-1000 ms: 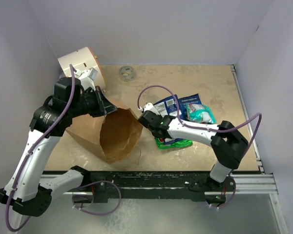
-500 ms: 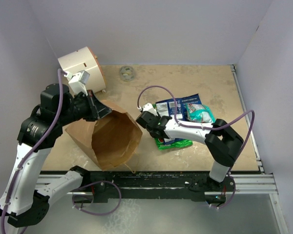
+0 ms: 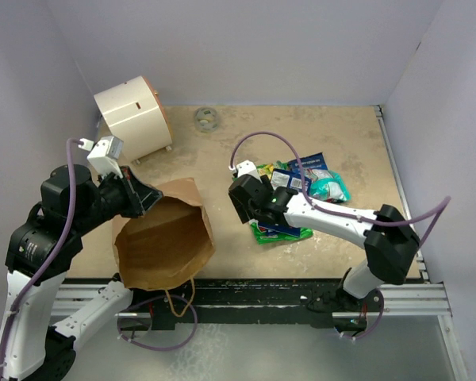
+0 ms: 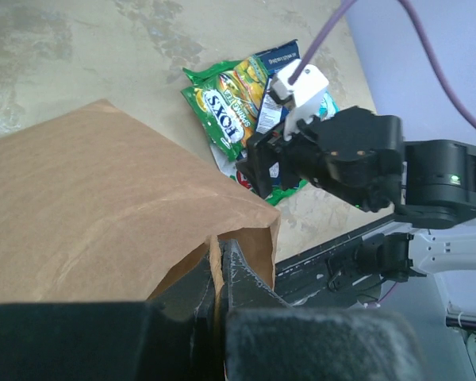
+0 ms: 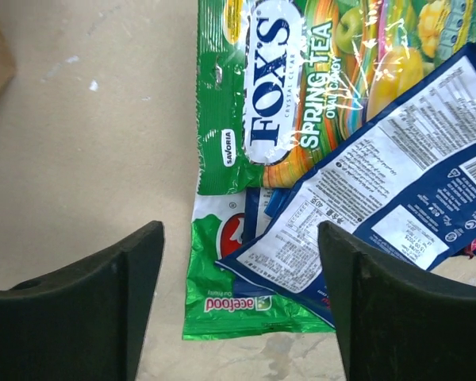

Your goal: Take the snacks out of the paper bag

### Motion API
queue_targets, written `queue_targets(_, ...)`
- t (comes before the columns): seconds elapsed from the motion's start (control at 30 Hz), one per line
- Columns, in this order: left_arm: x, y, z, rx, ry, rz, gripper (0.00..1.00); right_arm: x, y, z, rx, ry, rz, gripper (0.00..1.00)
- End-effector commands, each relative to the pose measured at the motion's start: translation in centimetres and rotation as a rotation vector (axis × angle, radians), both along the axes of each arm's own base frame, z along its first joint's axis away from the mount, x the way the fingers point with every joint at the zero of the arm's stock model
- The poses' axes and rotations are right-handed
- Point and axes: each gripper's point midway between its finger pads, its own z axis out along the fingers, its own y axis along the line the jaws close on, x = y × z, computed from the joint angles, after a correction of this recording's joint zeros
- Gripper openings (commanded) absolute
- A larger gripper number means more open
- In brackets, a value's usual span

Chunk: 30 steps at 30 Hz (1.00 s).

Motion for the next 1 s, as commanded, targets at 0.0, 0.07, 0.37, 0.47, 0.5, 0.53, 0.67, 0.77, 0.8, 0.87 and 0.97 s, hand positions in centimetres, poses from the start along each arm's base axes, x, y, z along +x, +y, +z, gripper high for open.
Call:
queue_targets(0.0,0.9,0.1,1.5,-0.009,-0.069,0.023,0.00,0.5,0.5,4.4,0.089,-0.070,0.013,0.85)
queue_targets(0.07,1.1,-0.2,2.3,-0.026,-0.081,0.014,0.00,1.0,0.4,6.5,0.107,-0.109,-0.004,0.90)
queue_targets(0.37,2.2,-5.5,9.2,-0.241,-0.123,-0.186,0.00,2.8,-0.9,16.0,0.195,-0.268,-0.138,0.99)
queue_targets(0.47,2.2,-7.1,11.8,-0.324,-0.121,-0.252,0.00,3.0,-3.4,19.6,0.218,-0.328,-0.273,1.00)
queue_targets(0.5,2.3,-7.4,12.3,-0.347,-0.106,-0.260,0.00,3.0,-3.9,20.5,0.226,-0.351,-0.294,1.00)
queue_targets(0.53,2.5,-7.8,12.8,-0.373,-0.096,-0.269,0.00,3.0,-4.2,21.5,0.251,-0.370,-0.297,1.00)
queue_targets(0.67,3.6,-9.1,12.9,-0.503,0.004,-0.252,0.00,2.7,-5.5,24.8,0.360,-0.415,-0.311,1.00)
queue_targets(0.77,4.7,-9.7,10.9,-0.534,0.076,-0.220,0.00,2.1,-6.9,26.6,0.406,-0.443,-0.335,1.00)
queue_targets(0.8,5.1,-9.7,10.2,-0.539,0.096,-0.202,0.00,1.8,-7.5,27.3,0.424,-0.458,-0.343,1.00)
queue_targets(0.87,5.8,-9.4,9.0,-0.520,0.113,-0.157,0.00,1.6,-8.1,28.4,0.441,-0.484,-0.343,1.00)
queue_targets(0.97,6.7,-7.1,5.9,-0.404,0.155,-0.005,0.00,1.4,-8.4,29.9,0.444,-0.509,-0.323,1.00)
